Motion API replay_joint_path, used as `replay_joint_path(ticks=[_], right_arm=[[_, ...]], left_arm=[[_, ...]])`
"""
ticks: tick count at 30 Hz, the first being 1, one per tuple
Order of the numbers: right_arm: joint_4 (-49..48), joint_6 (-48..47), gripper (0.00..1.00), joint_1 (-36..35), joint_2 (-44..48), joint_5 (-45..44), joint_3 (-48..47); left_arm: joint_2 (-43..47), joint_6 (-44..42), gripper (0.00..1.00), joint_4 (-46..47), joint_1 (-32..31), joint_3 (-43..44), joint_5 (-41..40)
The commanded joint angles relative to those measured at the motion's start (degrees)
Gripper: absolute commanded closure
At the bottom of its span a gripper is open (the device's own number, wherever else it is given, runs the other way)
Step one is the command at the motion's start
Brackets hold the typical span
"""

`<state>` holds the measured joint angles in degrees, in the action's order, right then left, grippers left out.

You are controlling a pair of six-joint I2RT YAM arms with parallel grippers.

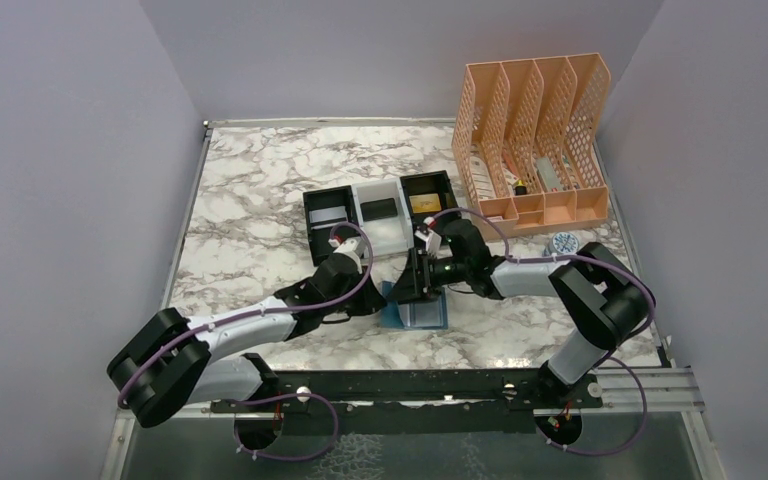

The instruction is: Take the credit cards out of the card holder

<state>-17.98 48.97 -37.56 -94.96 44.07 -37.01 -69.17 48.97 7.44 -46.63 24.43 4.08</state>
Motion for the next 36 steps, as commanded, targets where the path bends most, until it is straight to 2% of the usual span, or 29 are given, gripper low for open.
replay_joint_path(ticks=[1,4,7,10,16,20,33,36], right_arm=[[-5.45,3.96,0.40,-0.34,-1.27,-1.54,2.05],[-4.79,4.78,0.40,-0.35,-2.10,-3.69,2.97],[-7.65,6.58,0.40,-0.39,-2.93,-3.76,4.66],[-10.99,8.59,0.40,-0.33,-3.26,-3.39,6.04],[-11.46,10.09,0.41,-0.31,-2.83,-5.08,6.58],[-10.50,10.01,0.48,-0.35,-2.40,-5.74,6.48],[-7.31,8.69,0.58,-0.32,-2.33,-6.39,5.22],[-7.26,8.88,0.59,-0.32,-2.33,-6.26,5.35]], left_arm=[[2.03,0.57,0.80,-0.47,-0.39,-1.35,0.28],[3.12,0.83,0.70,-0.65,-0.39,-1.40,0.07],[4.20,1.20,0.55,-0.47,-0.39,-1.72,-0.35],[4.32,1.59,0.48,0.30,-0.37,-2.00,0.16],[2.45,2.29,0.45,2.78,-0.39,-2.90,1.27],[0.28,2.32,0.45,3.73,-0.39,-2.44,1.84],[-1.15,1.68,0.44,4.58,-0.39,-1.14,2.60],[-0.99,1.51,0.39,4.47,-0.39,-0.82,2.78]])
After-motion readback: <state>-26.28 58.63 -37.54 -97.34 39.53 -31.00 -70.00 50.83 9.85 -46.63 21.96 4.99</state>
